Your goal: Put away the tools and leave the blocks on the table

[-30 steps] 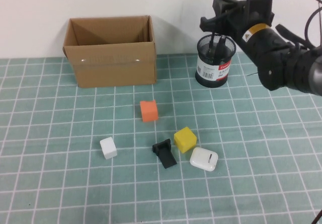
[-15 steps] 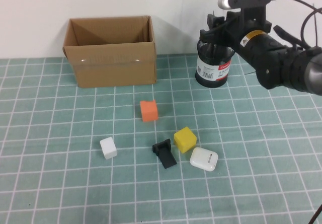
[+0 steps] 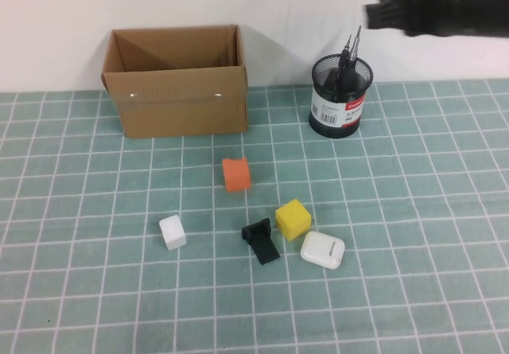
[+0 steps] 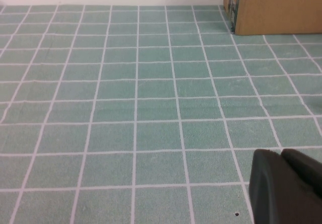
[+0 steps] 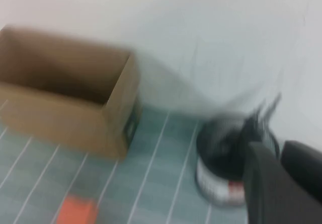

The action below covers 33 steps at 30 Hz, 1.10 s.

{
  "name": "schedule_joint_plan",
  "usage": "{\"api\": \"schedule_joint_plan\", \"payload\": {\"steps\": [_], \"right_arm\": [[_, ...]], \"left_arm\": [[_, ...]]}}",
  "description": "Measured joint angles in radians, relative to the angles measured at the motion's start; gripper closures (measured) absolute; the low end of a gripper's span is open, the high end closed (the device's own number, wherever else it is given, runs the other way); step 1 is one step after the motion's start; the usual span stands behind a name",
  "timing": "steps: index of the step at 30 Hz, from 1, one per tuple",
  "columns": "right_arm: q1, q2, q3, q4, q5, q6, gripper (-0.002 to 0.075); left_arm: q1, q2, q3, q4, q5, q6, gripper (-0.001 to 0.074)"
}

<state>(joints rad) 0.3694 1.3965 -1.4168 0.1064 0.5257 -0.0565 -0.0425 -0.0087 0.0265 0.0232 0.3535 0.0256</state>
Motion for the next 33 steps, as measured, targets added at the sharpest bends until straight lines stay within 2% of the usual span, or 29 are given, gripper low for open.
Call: {"api": "schedule_joint_plan", "payload": {"steps": [5, 12, 16, 18, 21, 29, 33], "right_arm": [[0.000, -0.127, 0.000, 0.006, 0.265, 0.008, 0.0732], [0.000, -0.246, 0.010, -0.157, 0.409, 0.083, 0.0732], [0.000, -0.345, 0.112, -0.188, 0.429, 0.083, 0.0732], [-0.002, -0.404, 0.208, -0.198, 0.391, 0.083, 0.0732], [-0.024, -0.541, 0.405, -0.212, 0.225, 0.080, 0.0732], [-0.262, -1.028, 1.080, -0.156, -0.319, 0.072, 0.0732], [-0.315, -1.232, 1.285, -0.168, -0.406, 0.075, 0.0732]], "left_arm": [[0.000, 0.000, 0.000, 0.000, 0.000, 0.000, 0.0739], [0.000, 0.000, 0.000, 0.000, 0.000, 0.000, 0.0739], [0.000, 0.000, 0.000, 0.000, 0.000, 0.000, 0.0739], [0.000, 0.000, 0.000, 0.000, 0.000, 0.000, 0.0739], [0.000, 0.000, 0.000, 0.000, 0.000, 0.000, 0.0739], [0.000, 0.000, 0.000, 0.000, 0.001, 0.000, 0.0739], [0.000, 0.000, 0.000, 0.000, 0.001, 0.000, 0.0739]]}}
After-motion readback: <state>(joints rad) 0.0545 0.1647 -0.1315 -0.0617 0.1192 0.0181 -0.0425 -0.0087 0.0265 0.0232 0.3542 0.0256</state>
